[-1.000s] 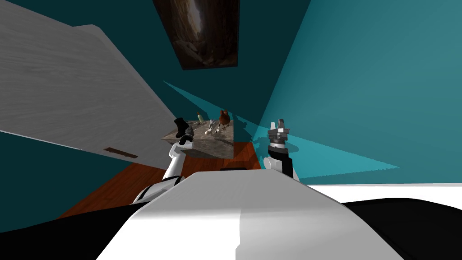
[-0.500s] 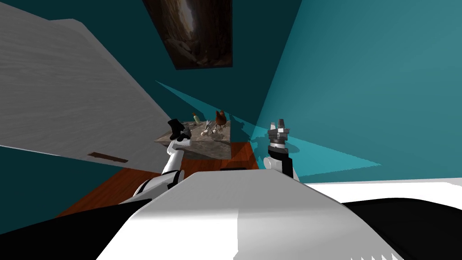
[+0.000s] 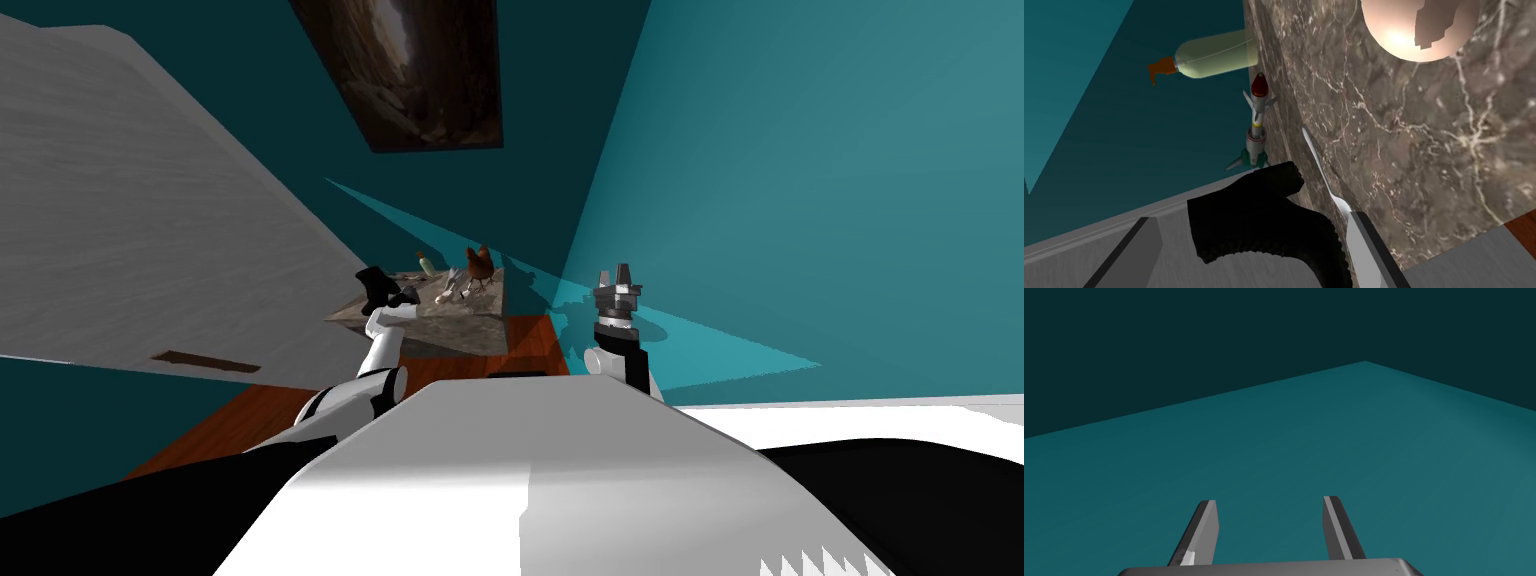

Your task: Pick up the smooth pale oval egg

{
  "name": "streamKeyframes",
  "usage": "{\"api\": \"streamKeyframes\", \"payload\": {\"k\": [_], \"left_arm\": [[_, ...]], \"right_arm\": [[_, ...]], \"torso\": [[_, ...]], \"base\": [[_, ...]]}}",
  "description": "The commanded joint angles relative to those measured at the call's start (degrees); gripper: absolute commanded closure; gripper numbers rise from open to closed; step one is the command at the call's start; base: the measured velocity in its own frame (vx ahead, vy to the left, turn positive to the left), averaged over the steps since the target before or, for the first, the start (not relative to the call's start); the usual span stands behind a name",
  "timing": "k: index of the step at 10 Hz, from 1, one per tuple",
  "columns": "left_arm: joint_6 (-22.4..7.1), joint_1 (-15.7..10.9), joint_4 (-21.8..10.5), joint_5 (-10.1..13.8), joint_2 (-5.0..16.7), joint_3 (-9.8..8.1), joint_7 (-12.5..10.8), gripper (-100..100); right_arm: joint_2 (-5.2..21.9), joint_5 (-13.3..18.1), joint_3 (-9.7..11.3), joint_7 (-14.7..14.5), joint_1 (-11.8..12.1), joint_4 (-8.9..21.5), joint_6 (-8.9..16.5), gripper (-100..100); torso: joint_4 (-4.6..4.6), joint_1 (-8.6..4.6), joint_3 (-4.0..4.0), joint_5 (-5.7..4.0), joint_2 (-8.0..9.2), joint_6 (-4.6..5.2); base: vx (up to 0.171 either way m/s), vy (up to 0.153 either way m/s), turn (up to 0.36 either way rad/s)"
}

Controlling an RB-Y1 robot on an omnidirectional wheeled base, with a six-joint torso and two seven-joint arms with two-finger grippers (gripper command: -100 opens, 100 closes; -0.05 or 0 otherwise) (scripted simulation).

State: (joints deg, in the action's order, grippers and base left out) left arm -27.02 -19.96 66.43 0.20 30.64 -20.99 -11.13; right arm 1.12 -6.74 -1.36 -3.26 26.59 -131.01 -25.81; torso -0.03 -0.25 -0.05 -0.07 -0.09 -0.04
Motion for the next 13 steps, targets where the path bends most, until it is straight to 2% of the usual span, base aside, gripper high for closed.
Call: {"api": "streamKeyframes", "payload": {"k": [1, 4, 5, 6, 7, 8, 9, 10, 11, 12, 13], "left_arm": [[-2.9, -1.9, -2.9, 0.2, 0.8, -1.03, -1.5, -100], [-6.9, -3.5, -5.8, 0.3, 1.5, -1.84, -2.8, -100], [-9.3, -4.9, -7.8, 0.5, 2.2, -2.61, -4.1, -100], [-9.7, -4.9, -8.2, 0.5, 2.2, -2.61, -4.1, -100], [-11.6, -6.3, -10.5, 0.7, 2.8, -3.31, -5.4, -100], [-12.4, -6.3, -10.5, 0.7, 2.8, -3.31, -5.4, -100], [-14.5, -7.5, -12.7, 0.9, 3.4, -3.96, -6.7, -100], [-15.0, -7.5, -12.7, 0.9, 3.4, -3.96, -6.7, -100], [-17.2, -8.6, -14.7, 1.1, 3.9, -4.54, -7.9, -100], [-17.4, -8.6, -14.7, 1.1, 3.9, -4.54, -7.9, -100], [-19.6, -9.7, -16.5, 1.3, 4.5, -5.07, -9.1, -100]], "right_arm": [[0.0, 0.0, 0.0, 0.0, 0.0, 0.0, 0.0, 0], [0.0, 0.0, 0.0, 0.0, 0.0, 0.0, 0.0, 0], [0.0, 0.0, 0.0, 0.0, 0.0, 0.0, 0.0, 0], [0.0, 0.0, 0.0, 0.0, 0.0, 0.0, 0.0, 0], [0.0, 0.0, 0.0, 0.0, 0.0, 0.0, 0.0, 0], [0.0, 0.0, 0.0, 0.0, 0.0, 0.0, 0.0, 0], [0.0, 0.0, 0.0, 0.0, 0.0, 0.0, 0.0, 0], [0.0, 0.0, 0.0, 0.0, 0.0, 0.0, 0.0, 0], [0.0, 0.0, 0.0, 0.0, 0.0, 0.0, 0.0, 0], [0.0, 0.0, 0.0, 0.0, 0.0, 0.0, 0.0, 0], [0.0, 0.0, 0.0, 0.0, 0.0, 0.0, 0.0, 0]], "torso": [[0.0, 0.0, 0.0, 0.0, 0.0, 0.0], [0.0, 0.02, -0.02, 0.0, -0.05, 0.03], [-0.01, 0.07, -0.01, 0.02, -0.02, -0.01], [-0.01, 0.02, -0.01, 0.01, -0.02, 0.01], [0.0, 0.04, 0.01, 0.01, 0.02, -0.01], [0.0, 0.06, 0.0, 0.01, -0.01, 0.01], [0.0, 0.09, 0.0, 0.02, 0.0, -0.01], [0.0, 0.08, 0.0, 0.02, 0.01, -0.01], [0.0, 0.1, 0.01, 0.02, 0.01, -0.01], [0.0, 0.07, -0.01, 0.02, -0.02, 0.0], [0.0, 0.09, 0.0, 0.02, 0.0, -0.01]], "base": [[0.042, -0.081, -0.106], [0.043, -0.062, -0.039], [0.043, -0.071, -0.057], [0.033, -0.064, -0.035], [0.043, -0.057, -0.06], [0.04, -0.049, -0.046], [0.04, -0.056, -0.057], [0.038, -0.048, -0.033], [0.05, -0.056, -0.06], [0.042, -0.049, -0.035], [0.048, -0.038, -0.058]]}}
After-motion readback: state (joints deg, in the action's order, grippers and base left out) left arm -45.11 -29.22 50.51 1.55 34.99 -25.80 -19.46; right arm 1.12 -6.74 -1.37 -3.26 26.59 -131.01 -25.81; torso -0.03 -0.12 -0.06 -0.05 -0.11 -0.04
